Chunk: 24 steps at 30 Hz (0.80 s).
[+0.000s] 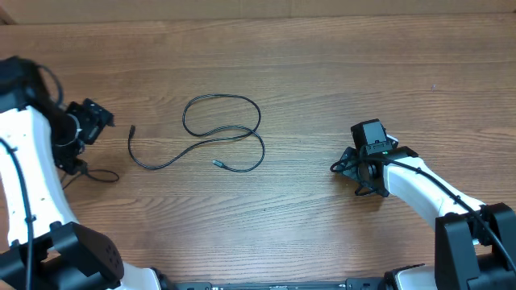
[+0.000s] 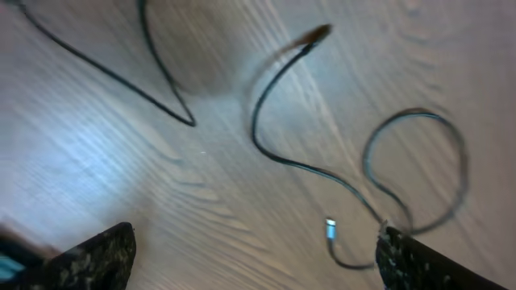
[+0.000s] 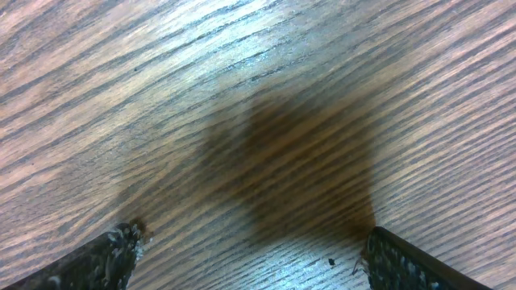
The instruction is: Untangle cables
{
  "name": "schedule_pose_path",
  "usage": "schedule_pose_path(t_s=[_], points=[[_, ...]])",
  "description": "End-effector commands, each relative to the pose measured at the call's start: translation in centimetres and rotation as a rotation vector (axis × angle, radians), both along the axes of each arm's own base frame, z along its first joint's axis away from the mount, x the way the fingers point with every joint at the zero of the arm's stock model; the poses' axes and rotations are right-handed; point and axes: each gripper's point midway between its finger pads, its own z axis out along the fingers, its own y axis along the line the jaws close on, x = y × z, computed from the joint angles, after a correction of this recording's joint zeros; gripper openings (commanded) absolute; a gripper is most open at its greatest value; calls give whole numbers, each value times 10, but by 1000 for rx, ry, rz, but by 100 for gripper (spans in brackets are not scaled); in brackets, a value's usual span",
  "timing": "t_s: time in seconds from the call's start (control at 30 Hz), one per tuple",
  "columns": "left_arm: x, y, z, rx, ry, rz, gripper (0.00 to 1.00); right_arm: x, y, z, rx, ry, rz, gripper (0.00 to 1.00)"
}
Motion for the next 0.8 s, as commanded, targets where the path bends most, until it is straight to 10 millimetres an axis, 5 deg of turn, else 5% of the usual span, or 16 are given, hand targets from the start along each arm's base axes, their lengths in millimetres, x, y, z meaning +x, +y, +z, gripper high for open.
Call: schedule_pose_path(t_s=[0.0, 0.23, 0.43, 0.7, 0.77], points=[[-16, 15, -10, 123, 97, 126, 95, -6, 1, -7, 22, 27, 1, 88], [-28, 14, -53, 121, 162, 207, 91, -6, 1, -7, 21, 27, 1, 88], [-27, 25, -92, 184, 145, 215, 76, -6, 1, -7, 22, 27, 1, 88], [-22, 44, -118, 295, 98, 236, 49, -6, 1, -7, 22, 28, 1, 89], [-22, 44, -119, 292, 100, 236, 27, -6, 1, -7, 22, 28, 1, 88]])
